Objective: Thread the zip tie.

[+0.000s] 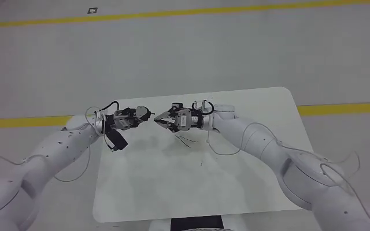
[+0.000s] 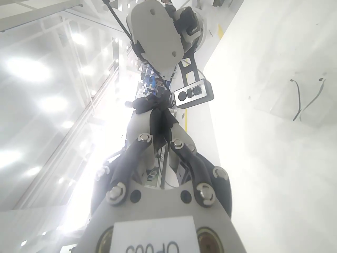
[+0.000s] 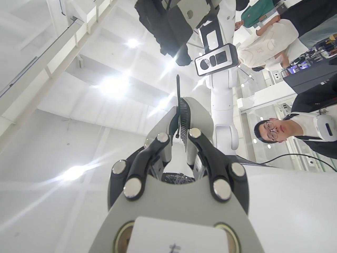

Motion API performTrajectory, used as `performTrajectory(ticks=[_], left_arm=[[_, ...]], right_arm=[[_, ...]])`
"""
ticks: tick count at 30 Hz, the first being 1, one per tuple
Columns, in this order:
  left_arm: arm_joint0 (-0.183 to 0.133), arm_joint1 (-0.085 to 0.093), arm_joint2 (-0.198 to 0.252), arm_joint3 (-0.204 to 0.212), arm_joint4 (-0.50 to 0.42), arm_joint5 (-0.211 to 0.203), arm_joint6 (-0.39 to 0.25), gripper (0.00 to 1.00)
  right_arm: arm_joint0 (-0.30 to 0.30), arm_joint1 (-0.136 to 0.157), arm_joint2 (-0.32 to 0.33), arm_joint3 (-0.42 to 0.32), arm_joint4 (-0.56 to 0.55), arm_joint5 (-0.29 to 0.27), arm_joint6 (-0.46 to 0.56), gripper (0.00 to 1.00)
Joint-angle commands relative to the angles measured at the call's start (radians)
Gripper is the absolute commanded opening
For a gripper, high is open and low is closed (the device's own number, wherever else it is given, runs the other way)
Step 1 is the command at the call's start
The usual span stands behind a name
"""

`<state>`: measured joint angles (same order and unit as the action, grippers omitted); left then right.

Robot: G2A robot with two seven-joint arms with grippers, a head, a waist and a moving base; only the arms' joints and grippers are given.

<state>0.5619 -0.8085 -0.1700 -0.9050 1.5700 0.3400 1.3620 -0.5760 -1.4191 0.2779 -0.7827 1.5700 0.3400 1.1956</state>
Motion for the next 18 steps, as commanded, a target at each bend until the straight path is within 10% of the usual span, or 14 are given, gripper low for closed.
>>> performTrajectory(ticks=[1,18], left_arm=[[0.0,0.0,0.0,0.0,0.0,0.0,0.0,0.0],[0.0,0.0,0.0,0.0,0.0,0.0,0.0,0.0]], right_arm=[[0.003,-0.004,0.004,0.005,0.0,0.0,-0.003,0.0],[0.017,-0.047,0.012,0.063,0.0,0.0,-0.018,0.0]])
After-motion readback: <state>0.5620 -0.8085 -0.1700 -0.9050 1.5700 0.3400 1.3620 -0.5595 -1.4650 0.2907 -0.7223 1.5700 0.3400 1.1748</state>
